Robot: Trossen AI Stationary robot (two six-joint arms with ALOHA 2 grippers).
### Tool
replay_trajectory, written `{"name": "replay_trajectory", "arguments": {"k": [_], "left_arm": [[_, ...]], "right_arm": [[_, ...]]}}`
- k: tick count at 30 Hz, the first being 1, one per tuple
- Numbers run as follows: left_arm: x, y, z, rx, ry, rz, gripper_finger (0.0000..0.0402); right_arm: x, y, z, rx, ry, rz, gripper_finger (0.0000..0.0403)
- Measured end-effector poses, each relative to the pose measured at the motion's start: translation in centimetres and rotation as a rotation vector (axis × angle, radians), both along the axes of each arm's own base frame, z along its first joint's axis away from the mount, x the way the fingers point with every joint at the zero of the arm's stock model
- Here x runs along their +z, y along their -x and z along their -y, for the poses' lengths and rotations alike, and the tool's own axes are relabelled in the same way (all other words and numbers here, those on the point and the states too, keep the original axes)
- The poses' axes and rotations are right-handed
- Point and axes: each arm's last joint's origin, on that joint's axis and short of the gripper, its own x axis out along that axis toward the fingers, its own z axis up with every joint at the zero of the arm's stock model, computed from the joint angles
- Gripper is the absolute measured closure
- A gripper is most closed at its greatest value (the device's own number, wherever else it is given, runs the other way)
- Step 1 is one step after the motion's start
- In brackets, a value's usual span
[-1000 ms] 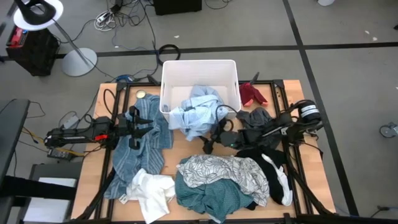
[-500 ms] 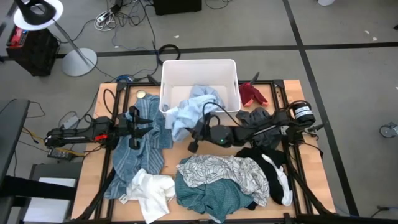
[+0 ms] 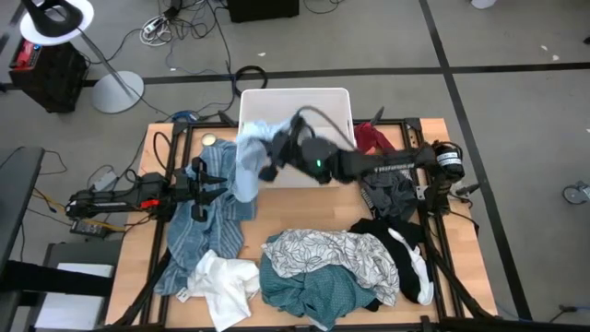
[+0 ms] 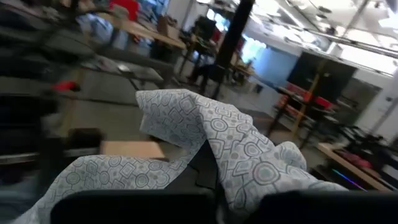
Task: Sort clothes
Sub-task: Put the light blue shirt into the white laundry organizer
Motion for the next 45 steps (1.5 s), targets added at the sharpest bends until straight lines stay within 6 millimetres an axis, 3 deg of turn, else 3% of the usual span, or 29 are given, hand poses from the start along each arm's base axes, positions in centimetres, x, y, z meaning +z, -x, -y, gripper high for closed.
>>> {"name": "replay_trajectory", "arguments": {"k": [5,9,12,18,23,29,36,45], "left_arm": [[0.0,0.0,0.0,0.0,0.0,0.0,0.0264],[0.0,0.0,0.0,0.0,0.0,0.0,0.0264],[0.0,0.0,0.0,0.0,0.0,0.0,0.0264],[0.0,0.0,0.0,0.0,0.0,0.0,0.0264],[0.0,0.0,0.0,0.0,0.0,-0.001,0.0264],[0.0,0.0,0.0,0.0,0.0,-0.001,0.0264],[0.0,0.0,0.0,0.0,0.0,-0.001,0.0264],[0.1,0.0,0.0,0.017,0.003,0.006,0.0264]], "right_arm": [[3.3,0.9,2.8,-0.125,0.0,-0.053,0.0393],[4.3,1.8,4.9,-0.196,-0.024,-0.124,0.0391],[3.5,2.3,6.5,-0.221,-0.126,-0.173,0.0391],[0.1,4.0,9.9,-0.165,-0.458,-0.367,0.0388],[-1.7,4.9,12.0,-0.172,-0.655,-0.379,0.0364],[-2.9,5.4,12.9,-0.127,-0.748,-0.428,0.03],[-2.9,5.3,12.6,-0.118,-0.751,-0.436,0.0225],[-3.0,5.2,11.6,-0.085,-0.759,-0.468,0.0185]]}}
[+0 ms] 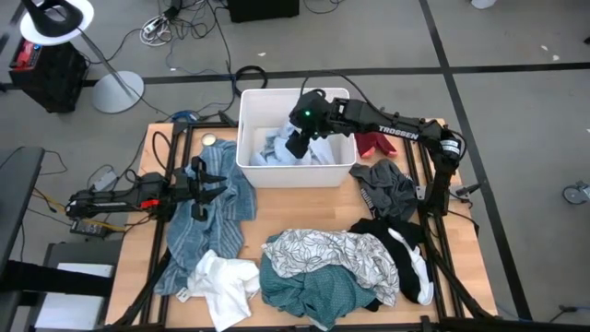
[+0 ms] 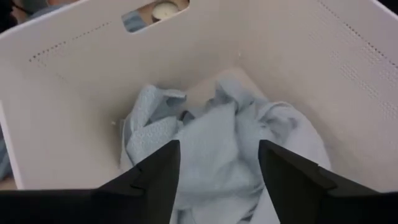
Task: Sort clothes
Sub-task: Put the light blue shirt into the white laundry organizer, then put the blue shirt into the white laundry organizer
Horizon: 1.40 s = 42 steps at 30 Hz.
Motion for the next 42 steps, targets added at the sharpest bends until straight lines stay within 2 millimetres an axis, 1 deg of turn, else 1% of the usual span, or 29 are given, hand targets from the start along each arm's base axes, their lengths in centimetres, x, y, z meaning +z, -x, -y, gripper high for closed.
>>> {"name": "replay_trajectory", "arguments": {"k": [5,7,11,15,17,20,26,28,32,37,42], "left_arm": [[0.0,0.0,0.0,0.0,0.0,0.003,0.0264],[0.2,0.0,-0.1,0.027,0.006,0.018,0.0264],[0.2,0.1,-0.3,0.092,0.07,0.032,0.0264],[0.5,0.2,-0.3,0.105,0.1,0.026,0.0264],[1.3,0.4,-0.3,0.103,0.115,0.022,0.0264],[3.2,1.1,-0.3,0.102,0.117,0.005,0.0264],[7.0,2.8,-0.3,0.1,0.167,-0.056,0.0264],[8.0,3.1,-0.3,0.103,0.183,-0.097,0.0264],[9.5,2.7,-0.3,0.113,0.206,-0.183,0.0264],[10.0,1.6,-0.3,0.136,0.242,-0.378,0.0264],[10.4,0.8,-0.4,0.169,0.297,-0.541,0.0264]], "right_arm": [[0.4,0.6,-0.2,0.009,0.001,-0.018,0.0186],[0.5,0.8,-0.5,0.014,-0.004,-0.036,0.0187],[1.5,1.6,-1.3,0.038,0.024,-0.043,0.0188],[2.8,2.4,-2.6,0.053,0.088,-0.044,0.0191],[3.6,2.9,-3.3,0.06,0.114,-0.031,0.0193],[4.6,3.8,-4.2,0.066,0.129,-0.021,0.0198],[5.6,5.6,-6.3,0.079,0.11,-0.053,0.0207],[5.3,6.0,-7.4,0.083,0.136,-0.077,0.0209],[3.7,7.3,-9.8,0.088,0.184,-0.115,0.0211],[1.2,9.9,-12.8,0.127,0.163,-0.038,0.0212],[-0.8,13.5,-15.3,0.116,0.095,0.067,0.0221]]}}
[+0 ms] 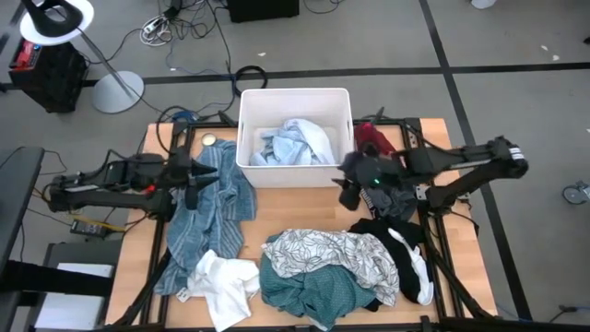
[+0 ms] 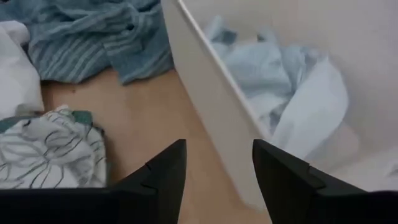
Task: Sort clothes
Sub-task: Put the blue shirt into the white laundry organizer
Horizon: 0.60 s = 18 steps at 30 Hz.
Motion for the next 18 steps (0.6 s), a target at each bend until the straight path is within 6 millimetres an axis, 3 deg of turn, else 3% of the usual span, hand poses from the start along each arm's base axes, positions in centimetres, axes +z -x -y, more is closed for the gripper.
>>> {"name": "replay_trajectory", "arguments": {"k": [6,14,18], "left_arm": [[0.5,-0.5,-0.2,0.123,0.062,-0.109,0.0264],[-1.0,-2.0,-0.5,0.291,0.199,-0.327,0.0264],[-1.5,-2.8,-0.9,0.394,0.254,-0.423,0.0264]], "right_arm": [[-3.1,3.1,-3.2,-0.04,-0.092,0.089,0.0233],[-9.3,4.5,-7.2,-0.075,-0.092,0.206,0.0236],[-9.7,5.0,-7.5,-0.094,-0.104,0.242,0.0236]]}}
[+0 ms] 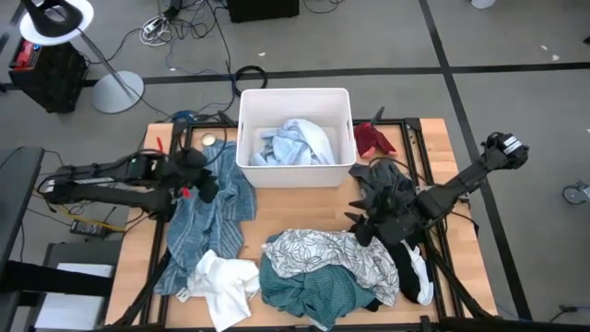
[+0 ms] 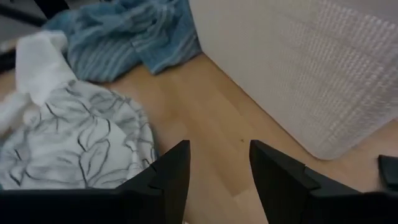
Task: Sort clothes
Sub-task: Put the blue shirt into the white laundry organizer
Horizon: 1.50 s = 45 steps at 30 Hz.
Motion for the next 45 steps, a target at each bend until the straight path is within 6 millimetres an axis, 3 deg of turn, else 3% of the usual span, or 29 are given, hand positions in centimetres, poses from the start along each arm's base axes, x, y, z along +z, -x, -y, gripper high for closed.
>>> {"name": "replay_trajectory", "arguments": {"k": [13,28,39,45], "left_arm": [[-2.3,-1.5,-4.4,0.207,0.161,-0.292,0.0264],[-4.7,-2.3,-8.7,0.347,0.239,-0.403,0.0264],[-7.6,-4.0,-10.5,0.393,0.245,-0.547,0.0264],[-9.9,-4.9,-10.8,0.34,0.317,-0.446,0.0264]], "right_arm": [[1.3,-0.2,-1.4,0.077,-0.028,0.113,0.0238],[1.3,0.0,-1.7,0.094,-0.016,0.108,0.0238],[1.3,0.0,-1.7,0.096,-0.015,0.108,0.0238],[1.3,0.1,-1.8,0.102,-0.01,0.105,0.0238]]}}
